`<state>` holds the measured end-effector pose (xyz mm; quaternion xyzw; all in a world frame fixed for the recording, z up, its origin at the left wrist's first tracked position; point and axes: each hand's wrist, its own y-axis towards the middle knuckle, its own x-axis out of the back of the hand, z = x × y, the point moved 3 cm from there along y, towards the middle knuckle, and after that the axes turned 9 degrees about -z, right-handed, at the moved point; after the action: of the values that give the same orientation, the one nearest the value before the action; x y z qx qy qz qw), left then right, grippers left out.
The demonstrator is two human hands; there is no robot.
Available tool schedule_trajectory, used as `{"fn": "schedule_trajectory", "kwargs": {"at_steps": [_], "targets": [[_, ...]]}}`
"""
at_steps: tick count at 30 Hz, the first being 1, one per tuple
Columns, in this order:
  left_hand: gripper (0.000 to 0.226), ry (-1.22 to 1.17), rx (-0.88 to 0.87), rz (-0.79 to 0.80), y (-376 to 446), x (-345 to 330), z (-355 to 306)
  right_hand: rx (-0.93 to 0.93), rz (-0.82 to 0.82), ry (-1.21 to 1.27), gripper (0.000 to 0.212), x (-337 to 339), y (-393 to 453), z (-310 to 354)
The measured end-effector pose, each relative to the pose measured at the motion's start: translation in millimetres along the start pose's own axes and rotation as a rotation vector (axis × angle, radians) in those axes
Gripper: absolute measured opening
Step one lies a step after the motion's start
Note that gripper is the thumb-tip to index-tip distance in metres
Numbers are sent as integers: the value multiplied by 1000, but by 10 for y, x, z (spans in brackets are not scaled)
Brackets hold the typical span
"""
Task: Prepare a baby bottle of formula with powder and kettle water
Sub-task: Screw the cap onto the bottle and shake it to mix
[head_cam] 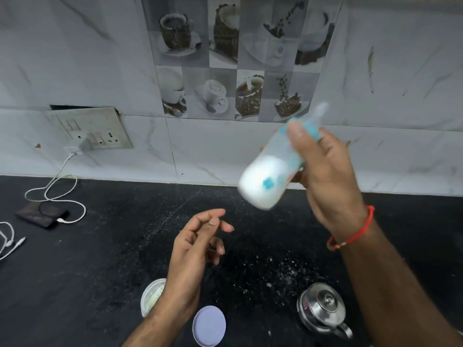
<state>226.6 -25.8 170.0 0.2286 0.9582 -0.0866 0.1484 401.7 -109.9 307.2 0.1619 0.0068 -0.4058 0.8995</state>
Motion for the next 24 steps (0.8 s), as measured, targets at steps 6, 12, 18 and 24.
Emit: {"fn": "schedule_trajectory", "kwargs": {"at_steps": [6, 12, 18, 24], "targets": [[26, 3, -2, -6, 7, 17, -3, -117, -21, 45, 52, -31, -99, -206], [21, 13, 2, 0, 1, 9, 8, -145, -75, 189, 44, -9, -149, -287], [18, 15, 4, 3, -2, -35, 20, -199, 48, 119, 52, -43, -247, -417], [19, 20, -12, 15, -3, -42, -19, -220, -28, 397, 40, 78, -114, -242]]}}
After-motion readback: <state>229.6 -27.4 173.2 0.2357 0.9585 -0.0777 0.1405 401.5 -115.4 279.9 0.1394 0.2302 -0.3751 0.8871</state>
